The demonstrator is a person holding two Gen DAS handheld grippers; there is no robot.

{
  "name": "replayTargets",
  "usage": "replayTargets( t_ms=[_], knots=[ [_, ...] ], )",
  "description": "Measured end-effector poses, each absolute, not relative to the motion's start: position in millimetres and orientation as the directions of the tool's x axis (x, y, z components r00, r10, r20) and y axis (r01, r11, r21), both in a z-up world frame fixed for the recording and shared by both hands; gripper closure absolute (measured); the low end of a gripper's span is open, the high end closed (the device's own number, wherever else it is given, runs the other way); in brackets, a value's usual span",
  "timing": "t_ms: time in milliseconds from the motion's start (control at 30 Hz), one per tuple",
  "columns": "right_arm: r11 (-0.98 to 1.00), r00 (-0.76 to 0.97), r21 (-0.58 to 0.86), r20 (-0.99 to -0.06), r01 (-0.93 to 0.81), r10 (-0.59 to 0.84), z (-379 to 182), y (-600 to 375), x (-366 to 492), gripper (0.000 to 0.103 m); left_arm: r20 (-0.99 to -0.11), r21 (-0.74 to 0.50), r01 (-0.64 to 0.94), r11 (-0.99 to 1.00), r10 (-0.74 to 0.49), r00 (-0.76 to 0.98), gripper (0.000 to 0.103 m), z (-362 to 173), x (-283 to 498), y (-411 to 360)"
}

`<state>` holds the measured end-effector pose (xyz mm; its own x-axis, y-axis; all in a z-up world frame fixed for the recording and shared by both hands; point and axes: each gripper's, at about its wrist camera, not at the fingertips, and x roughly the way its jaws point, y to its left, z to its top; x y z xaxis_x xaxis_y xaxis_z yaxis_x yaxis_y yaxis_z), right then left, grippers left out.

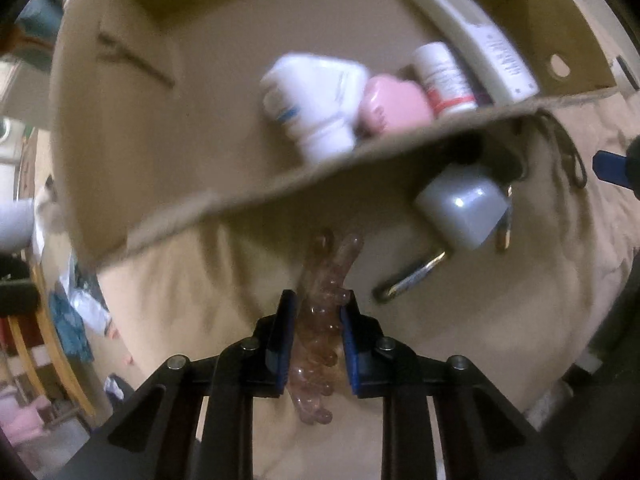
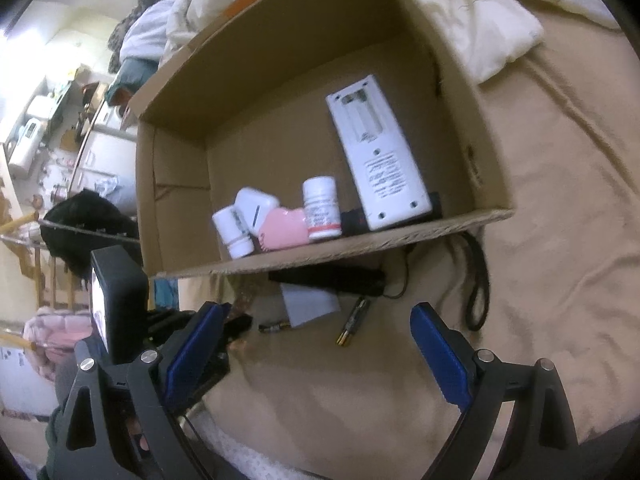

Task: Organize rigid objects
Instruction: 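Grasp the translucent pink hair clip with the left tool and lift it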

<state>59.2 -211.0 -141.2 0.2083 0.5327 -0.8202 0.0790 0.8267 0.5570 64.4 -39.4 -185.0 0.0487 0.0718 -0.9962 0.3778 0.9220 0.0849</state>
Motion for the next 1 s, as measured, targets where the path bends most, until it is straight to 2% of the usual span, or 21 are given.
replayTargets(
  t_ms=[300,433,667,700,800,833,900,1000],
  knots=[
    [0.854,0.139,0.519,-0.849,0.034,0.510,-153,-193,55,0.002,-0.987,0.163,0.413,0.896,0.150,0.065,0.083,-210,69,-52],
    [0.856,0.143,0.513,-0.853,0.063,0.502,-157,-200,57,0.002,-0.993,0.112,0.365,0.924,0.096,0.063,0.087,-193,66,-47],
    [0.859,0.114,0.504,-0.862,0.091,0.493,-166,-205,56,0.002,-0.989,-0.024,0.298,0.954,-0.065,0.130,0.087,-121,47,-8],
    [0.863,0.104,0.497,-0.866,0.088,0.488,-168,-203,56,0.006,-0.987,-0.033,0.283,0.959,-0.076,0.144,0.087,-114,45,-3],
    [0.883,0.063,0.464,-0.885,0.065,0.461,-176,-194,56,0.033,-0.975,-0.022,0.239,0.971,-0.073,0.208,0.087,-100,40,14],
    [0.891,0.052,0.450,-0.893,0.057,0.448,-179,-191,56,0.046,-0.972,-0.011,0.225,0.974,-0.063,0.228,0.087,-98,39,16],
    [0.907,0.029,0.420,-0.907,0.036,0.419,-185,-185,55,0.058,-0.969,-0.022,0.194,0.981,-0.069,0.237,0.087,-100,41,22],
    [0.921,0.023,0.389,-0.921,0.014,0.388,-189,-177,56,0.065,-0.969,-0.049,0.168,0.985,-0.088,0.232,0.087,-100,45,23]
  ],
)
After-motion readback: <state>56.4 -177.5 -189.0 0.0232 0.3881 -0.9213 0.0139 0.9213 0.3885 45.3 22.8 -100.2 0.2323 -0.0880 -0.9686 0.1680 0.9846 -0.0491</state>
